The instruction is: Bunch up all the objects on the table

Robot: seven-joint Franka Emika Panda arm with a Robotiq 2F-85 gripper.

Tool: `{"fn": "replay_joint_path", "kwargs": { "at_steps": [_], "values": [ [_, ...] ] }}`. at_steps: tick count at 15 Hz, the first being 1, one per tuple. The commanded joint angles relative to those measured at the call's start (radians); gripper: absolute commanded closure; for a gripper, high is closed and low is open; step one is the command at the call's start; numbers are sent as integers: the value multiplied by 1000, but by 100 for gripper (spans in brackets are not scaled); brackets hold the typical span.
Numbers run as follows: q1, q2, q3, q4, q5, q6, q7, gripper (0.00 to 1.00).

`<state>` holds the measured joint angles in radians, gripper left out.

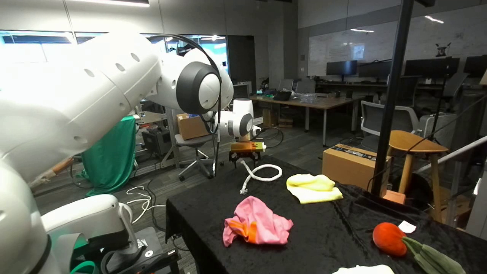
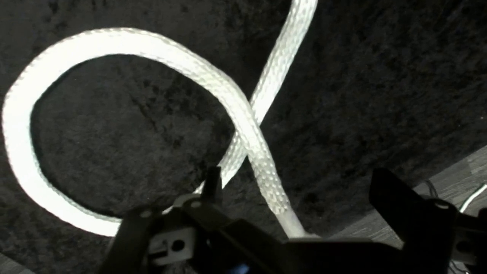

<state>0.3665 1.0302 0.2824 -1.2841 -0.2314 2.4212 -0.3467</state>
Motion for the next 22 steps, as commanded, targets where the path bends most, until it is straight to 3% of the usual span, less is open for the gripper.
{"fn": "replay_joint_path", "kwargs": {
  "at_steps": [1, 4, 5, 6, 15, 22],
  "values": [
    [9, 62, 1, 104, 30, -27, -26, 0],
    [11, 85, -1, 137, 34, -37, -26, 0],
    [13, 93, -3, 146, 33, -39, -25, 10],
    [13, 99, -3, 155, 34, -43, -24, 26],
    [21, 108, -11, 197, 34, -72, -12, 94],
    [18, 52, -12, 154, 8, -78, 45, 96]
  ]
}}
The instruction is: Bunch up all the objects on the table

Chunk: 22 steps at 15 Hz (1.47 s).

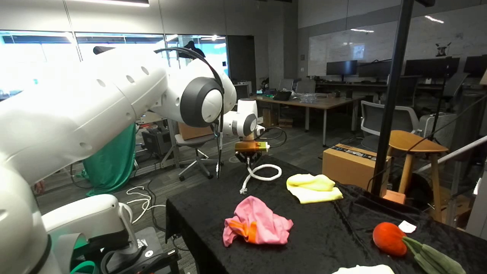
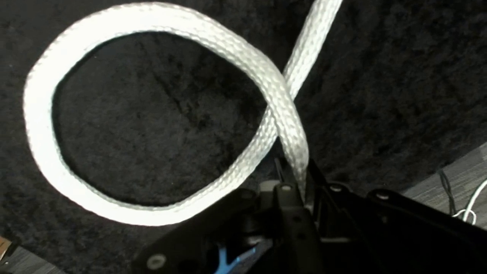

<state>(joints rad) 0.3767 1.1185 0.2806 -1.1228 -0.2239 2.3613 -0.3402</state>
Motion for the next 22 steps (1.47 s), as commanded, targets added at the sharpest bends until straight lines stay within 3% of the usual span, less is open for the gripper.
{"fn": "replay_joint_path", "kwargs": {
  "at_steps": [1, 7, 16, 22],
  "values": [
    [9, -60, -19, -34, -7, 6, 60, 95],
    [10, -324, -78, -297, -32, 174, 302, 96],
    [119, -756, -295, -690, -123, 303, 838, 96],
    [165, -1059, -407, -972, -337, 337, 1259, 96]
  ]
}}
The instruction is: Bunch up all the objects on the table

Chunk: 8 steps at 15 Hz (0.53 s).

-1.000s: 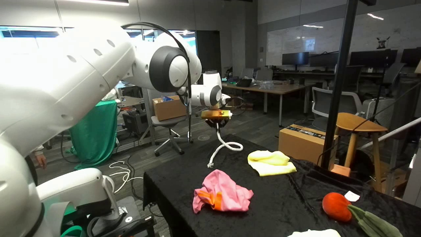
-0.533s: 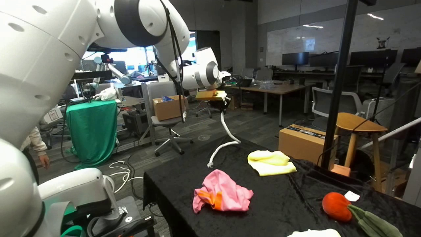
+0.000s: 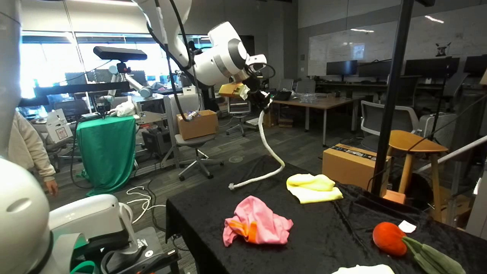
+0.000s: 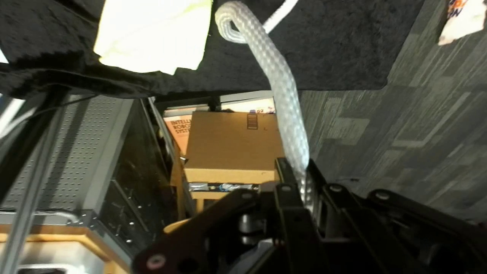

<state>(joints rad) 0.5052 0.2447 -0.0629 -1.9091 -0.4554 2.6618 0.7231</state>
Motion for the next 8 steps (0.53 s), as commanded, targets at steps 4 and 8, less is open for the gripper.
{"fn": "replay_joint_path", "kwargs": {
  "at_steps": [4, 8],
  "values": [
    [14, -400, -82, -351, -290, -6, 489, 96],
    [-199, -625, 93, -517, -337, -68, 689, 96]
  ]
}}
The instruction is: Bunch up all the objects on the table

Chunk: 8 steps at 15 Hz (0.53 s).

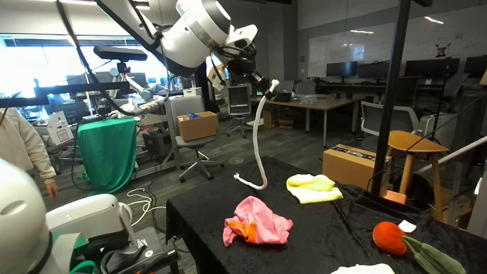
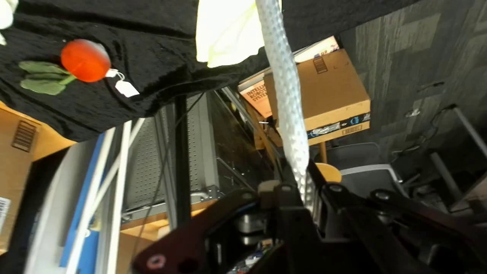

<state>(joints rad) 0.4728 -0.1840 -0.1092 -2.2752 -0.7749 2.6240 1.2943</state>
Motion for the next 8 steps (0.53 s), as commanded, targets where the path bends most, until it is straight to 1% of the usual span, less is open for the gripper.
{"fn": "replay_joint_path", "kwargs": {
  "at_steps": [1, 2, 3, 4, 5, 6, 7, 8],
  "values": [
    [-215, -255, 171, -195, 5, -32, 142, 96],
    [-263, -313, 201, -241, 12, -38, 173, 96],
    [-209, -372, 136, -277, -16, -61, 219, 96],
    [-232, -431, 140, -316, 0, -73, 219, 96],
    [-236, -487, 137, -353, 6, -88, 223, 96],
    [-324, -536, 202, -384, 71, -74, 185, 96],
    [-345, -573, 217, -408, 82, -79, 197, 96],
    [-366, -614, 223, -431, 109, -81, 180, 96]
  ]
}}
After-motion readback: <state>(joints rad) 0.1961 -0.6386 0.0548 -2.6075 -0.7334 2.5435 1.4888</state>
